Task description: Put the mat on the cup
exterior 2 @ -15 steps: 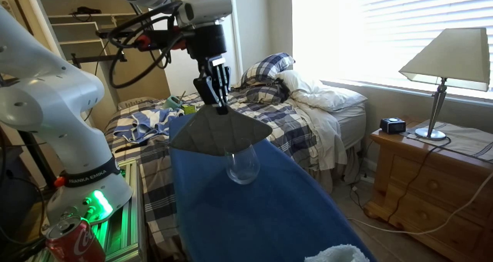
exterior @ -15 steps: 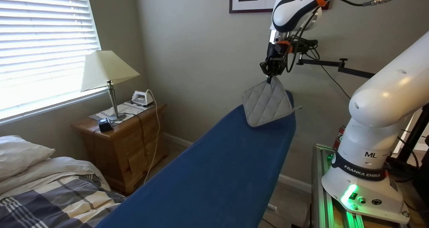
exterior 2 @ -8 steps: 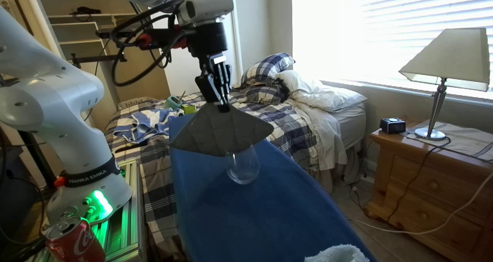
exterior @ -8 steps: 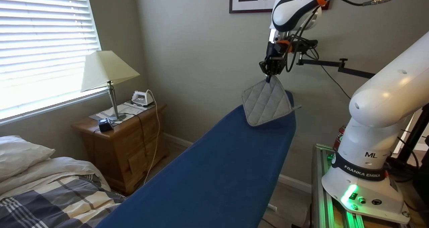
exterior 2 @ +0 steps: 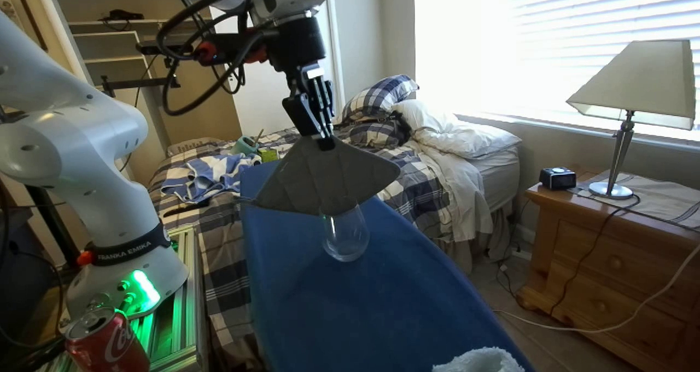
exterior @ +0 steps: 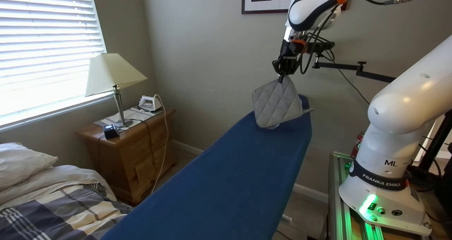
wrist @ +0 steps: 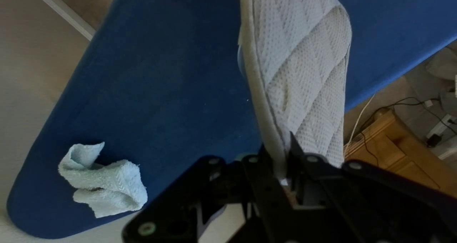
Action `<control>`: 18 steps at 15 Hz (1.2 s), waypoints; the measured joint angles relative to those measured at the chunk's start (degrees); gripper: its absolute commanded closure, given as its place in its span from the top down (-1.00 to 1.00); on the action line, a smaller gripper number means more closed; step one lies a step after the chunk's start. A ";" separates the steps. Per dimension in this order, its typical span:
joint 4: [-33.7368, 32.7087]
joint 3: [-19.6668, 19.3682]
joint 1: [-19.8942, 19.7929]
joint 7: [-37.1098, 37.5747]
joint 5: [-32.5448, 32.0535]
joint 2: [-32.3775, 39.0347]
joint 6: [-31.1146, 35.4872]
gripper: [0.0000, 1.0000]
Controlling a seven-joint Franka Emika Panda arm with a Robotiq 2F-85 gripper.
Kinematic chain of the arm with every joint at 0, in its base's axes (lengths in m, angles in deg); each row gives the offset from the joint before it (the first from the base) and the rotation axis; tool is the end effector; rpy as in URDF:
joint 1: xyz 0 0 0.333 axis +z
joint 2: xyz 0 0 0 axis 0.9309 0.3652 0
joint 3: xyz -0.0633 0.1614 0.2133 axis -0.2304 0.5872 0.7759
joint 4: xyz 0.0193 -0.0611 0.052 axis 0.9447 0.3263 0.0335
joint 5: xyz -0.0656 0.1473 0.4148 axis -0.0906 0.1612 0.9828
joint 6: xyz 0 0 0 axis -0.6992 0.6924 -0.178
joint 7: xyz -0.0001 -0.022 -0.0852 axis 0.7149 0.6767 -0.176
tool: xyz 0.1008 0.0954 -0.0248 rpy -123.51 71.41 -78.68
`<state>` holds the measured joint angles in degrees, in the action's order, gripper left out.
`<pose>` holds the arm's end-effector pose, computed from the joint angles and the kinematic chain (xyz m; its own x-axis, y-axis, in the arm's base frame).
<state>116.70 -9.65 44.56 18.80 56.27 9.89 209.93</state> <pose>0.3870 -0.2866 0.3683 0.6898 -0.7000 0.1850 -0.7075 -0.7060 -0.0331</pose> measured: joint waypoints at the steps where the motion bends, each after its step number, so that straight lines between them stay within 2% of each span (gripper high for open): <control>1: 0.01 -0.14 -0.20 0.11 0.00 -0.03 0.00 -0.96; 10: 0.91 -2.10 -2.09 0.11 0.00 0.87 1.50 -0.96; 18: 1.52 -4.93 -2.13 -0.43 0.00 6.37 5.56 -0.96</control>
<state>118.22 -14.58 42.43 18.37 56.27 16.26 215.49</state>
